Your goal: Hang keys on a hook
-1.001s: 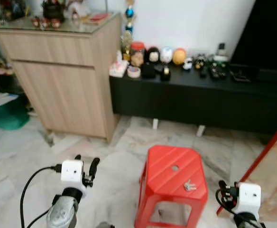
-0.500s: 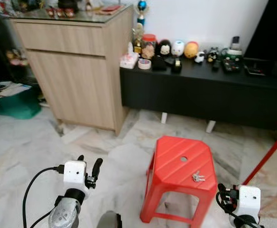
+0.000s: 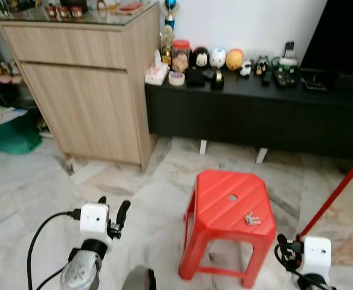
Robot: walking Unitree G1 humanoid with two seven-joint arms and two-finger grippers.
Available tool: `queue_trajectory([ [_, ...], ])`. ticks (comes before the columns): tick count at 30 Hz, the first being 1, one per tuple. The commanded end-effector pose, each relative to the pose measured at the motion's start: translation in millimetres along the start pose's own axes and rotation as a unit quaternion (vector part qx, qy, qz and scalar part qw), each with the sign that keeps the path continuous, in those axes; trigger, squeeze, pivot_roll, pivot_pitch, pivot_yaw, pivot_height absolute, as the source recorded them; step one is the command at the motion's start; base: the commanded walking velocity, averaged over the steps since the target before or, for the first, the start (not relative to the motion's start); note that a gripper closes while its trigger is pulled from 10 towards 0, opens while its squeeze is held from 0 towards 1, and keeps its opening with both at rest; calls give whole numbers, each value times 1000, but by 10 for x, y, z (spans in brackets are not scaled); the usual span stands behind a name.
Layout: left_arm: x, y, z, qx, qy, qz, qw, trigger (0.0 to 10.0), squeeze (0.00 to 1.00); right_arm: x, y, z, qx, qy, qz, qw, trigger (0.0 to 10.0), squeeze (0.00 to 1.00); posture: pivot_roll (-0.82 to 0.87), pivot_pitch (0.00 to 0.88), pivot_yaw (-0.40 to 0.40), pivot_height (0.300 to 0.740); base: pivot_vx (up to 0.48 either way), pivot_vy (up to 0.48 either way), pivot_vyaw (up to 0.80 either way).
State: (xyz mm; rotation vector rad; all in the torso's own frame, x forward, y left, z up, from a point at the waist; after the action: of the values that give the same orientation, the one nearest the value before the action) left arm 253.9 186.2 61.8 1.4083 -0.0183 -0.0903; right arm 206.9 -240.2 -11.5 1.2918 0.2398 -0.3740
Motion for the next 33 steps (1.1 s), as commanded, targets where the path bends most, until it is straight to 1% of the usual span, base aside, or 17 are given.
queue_trajectory([
  [1, -7, 32, 1, -4, -1, 4, 1000, 10000, 0, -13, -41, -28, 3, 5, -7, 1000, 10000, 0, 29, 0, -18, 618, 0, 0, 0],
  [11, -7, 64, -31, -1, -6, 7, 1000, 10000, 0, -19, -62, -68, 12, 8, -8, 1000, 10000, 0, 41, 0, -17, 618, 0, 0, 0],
  [16, -1, 73, -47, 1, -8, 3, 1000, 10000, 0, -46, -105, -96, 10, 12, -13, 1000, 10000, 0, 39, 0, -13, 618, 0, 0, 0],
  [20, 11, 76, -41, 2, -10, 2, 1000, 10000, 0, -57, -112, -118, 0, 19, -12, 1000, 10000, 0, 42, 0, -15, 618, 0, 0, 0],
  [23, 26, 89, -32, 1, -12, 3, 1000, 10000, 0, -63, -121, -119, 5, 19, -14, 1000, 10000, 0, 43, 0, -19, 618, 0, 0, 496],
  [25, 29, 93, -30, -1, -12, 4, 1000, 10000, 0, -62, -130, -117, 16, 18, -18, 1000, 10000, 0, 43, 0, -21, 618, 0, 0, 0],
  [27, 27, 89, -28, -1, -13, 3, 1000, 10000, 0, -58, -129, -117, 17, 17, -17, 1000, 10000, 0, 42, 0, -22, 618, 0, 0, 0],
  [33, 10, 78, -32, -1, -14, 0, 1000, 10000, 0, -40, -98, -123, 9, 27, -11, 1000, 10000, 0, 42, 0, -24, 618, 0, 0, 0],
])
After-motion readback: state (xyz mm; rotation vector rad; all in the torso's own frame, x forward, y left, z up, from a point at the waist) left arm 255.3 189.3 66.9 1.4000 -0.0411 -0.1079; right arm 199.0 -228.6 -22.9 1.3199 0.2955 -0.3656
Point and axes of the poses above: a point about 5 cm out from each wrist's last joint towards the gripper, its own x axis pointing out of the wrist towards the gripper, its own y axis along the axis of the wrist's last joint, z = x × y, the point moved 2 cm from there along x, pointing out of the wrist towards the gripper, and after that the axes turned 14 degrees about -x, right-handed, at the moved point
